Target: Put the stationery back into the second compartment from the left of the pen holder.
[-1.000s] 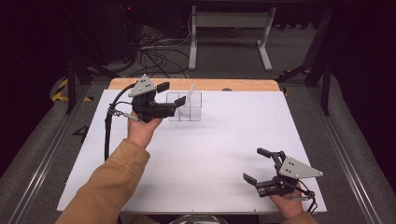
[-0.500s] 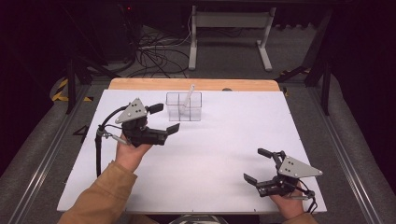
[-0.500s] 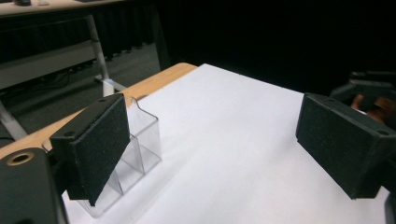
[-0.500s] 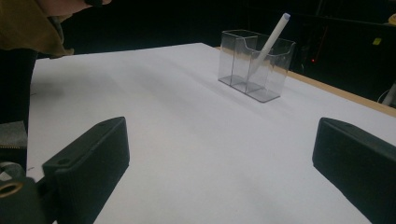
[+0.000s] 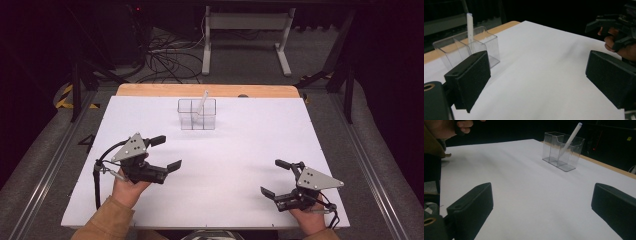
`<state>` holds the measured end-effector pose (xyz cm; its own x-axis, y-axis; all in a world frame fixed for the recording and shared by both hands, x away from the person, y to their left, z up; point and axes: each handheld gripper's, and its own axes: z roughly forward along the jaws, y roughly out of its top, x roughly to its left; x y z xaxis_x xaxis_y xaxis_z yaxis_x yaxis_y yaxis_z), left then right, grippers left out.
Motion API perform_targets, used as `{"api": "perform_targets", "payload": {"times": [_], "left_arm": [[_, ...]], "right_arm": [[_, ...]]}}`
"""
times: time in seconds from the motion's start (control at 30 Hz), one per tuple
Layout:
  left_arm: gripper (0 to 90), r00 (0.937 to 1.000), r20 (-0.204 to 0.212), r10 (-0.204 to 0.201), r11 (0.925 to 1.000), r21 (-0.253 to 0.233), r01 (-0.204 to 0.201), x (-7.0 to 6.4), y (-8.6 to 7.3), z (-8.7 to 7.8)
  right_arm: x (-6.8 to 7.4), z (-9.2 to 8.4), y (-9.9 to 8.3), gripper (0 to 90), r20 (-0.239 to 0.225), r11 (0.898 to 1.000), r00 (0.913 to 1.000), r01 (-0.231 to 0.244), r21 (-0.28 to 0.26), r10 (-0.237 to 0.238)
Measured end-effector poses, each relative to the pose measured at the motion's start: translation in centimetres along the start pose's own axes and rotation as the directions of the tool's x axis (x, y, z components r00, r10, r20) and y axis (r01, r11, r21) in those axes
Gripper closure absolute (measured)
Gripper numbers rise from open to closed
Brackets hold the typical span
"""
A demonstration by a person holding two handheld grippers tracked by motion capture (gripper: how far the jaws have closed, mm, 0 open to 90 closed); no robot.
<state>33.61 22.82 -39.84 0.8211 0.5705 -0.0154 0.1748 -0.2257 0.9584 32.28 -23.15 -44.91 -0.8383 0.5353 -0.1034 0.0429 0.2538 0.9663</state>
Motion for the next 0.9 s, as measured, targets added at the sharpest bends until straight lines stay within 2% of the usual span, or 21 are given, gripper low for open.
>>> {"api": "perform_targets", "payload": {"times": [0.1, 0.17, 0.3, 0.33, 0.43, 0.53, 0.57, 0.7, 0.8, 0.9], "left_arm": [[6.0, 0.9998, -0.009, 0.019, 0.9997, 0.018, -0.018, -0.3, -1.1, -0.4], [5.9, 0.9999, -0.003, 0.012, 0.9997, 0.022, -0.011, -0.4, -1.9, -0.8], [5.5, 0.9989, 0.005, -0.046, 0.9989, 0.002, 0.046, -0.4, -3.7, -1.3], [5.3, 0.9987, 0.005, -0.050, 0.9987, 0.004, 0.050, -0.4, -4.2, -1.4], [4.4, 0.9992, -0.007, -0.039, 0.9984, 0.041, 0.039, -0.6, -5.4, -1.5], [4.0, 0.9996, -0.029, -0.001, 0.9976, 0.069, 0.003, -1.1, -6.5, -1.8], [4.0, 0.9994, -0.033, -0.001, 0.9971, 0.076, 0.003, -1.3, -6.8, -1.9], [3.7, 0.9989, -0.027, -0.037, 0.9960, 0.081, 0.039, -1.6, -8.0, -2.1], [3.3, 0.9983, -0.025, -0.052, 0.9954, 0.078, 0.054, -1.3, -8.1, -2.1], [2.4, 0.9960, -0.028, -0.085, 0.9934, 0.074, 0.087, -1.0, -8.1, -2.0]], "right_arm": [[0.0, 0.0, 0.0, 3.7, 0.002, 1.000, 1.0000, -0.005, 0.001, 0.005], [0.0, 0.0, 0.0, 3.0, 0.010, 1.000, 0.9998, -0.017, 0.005, 0.017], [0.0, 0.1, -0.1, 2.9, 0.007, 1.000, 0.9998, -0.020, 0.011, 0.020], [0.0, 0.1, -0.1, 2.9, 0.006, 1.000, 0.9997, -0.022, 0.009, 0.022], [0.0, 0.0, -0.1, 2.9, 0.006, 1.000, 0.9998, -0.021, 0.010, 0.021], [0.0, 0.1, -0.2, 2.8, 0.005, 1.000, 0.9998, -0.019, 0.014, 0.019], [0.0, 0.1, -0.2, 2.8, 0.003, 1.000, 0.9998, -0.019, 0.016, 0.019], [0.0, 0.3, -0.4, 2.8, -0.004, 0.999, 0.9998, -0.018, 0.036, 0.018], [0.0, 0.3, -0.4, 2.8, -0.004, 0.999, 0.9998, -0.017, 0.036, 0.018], [0.0, 0.3, -0.4, 2.8, -0.006, 0.999, 0.9997, -0.022, 0.037, 0.022]]}}
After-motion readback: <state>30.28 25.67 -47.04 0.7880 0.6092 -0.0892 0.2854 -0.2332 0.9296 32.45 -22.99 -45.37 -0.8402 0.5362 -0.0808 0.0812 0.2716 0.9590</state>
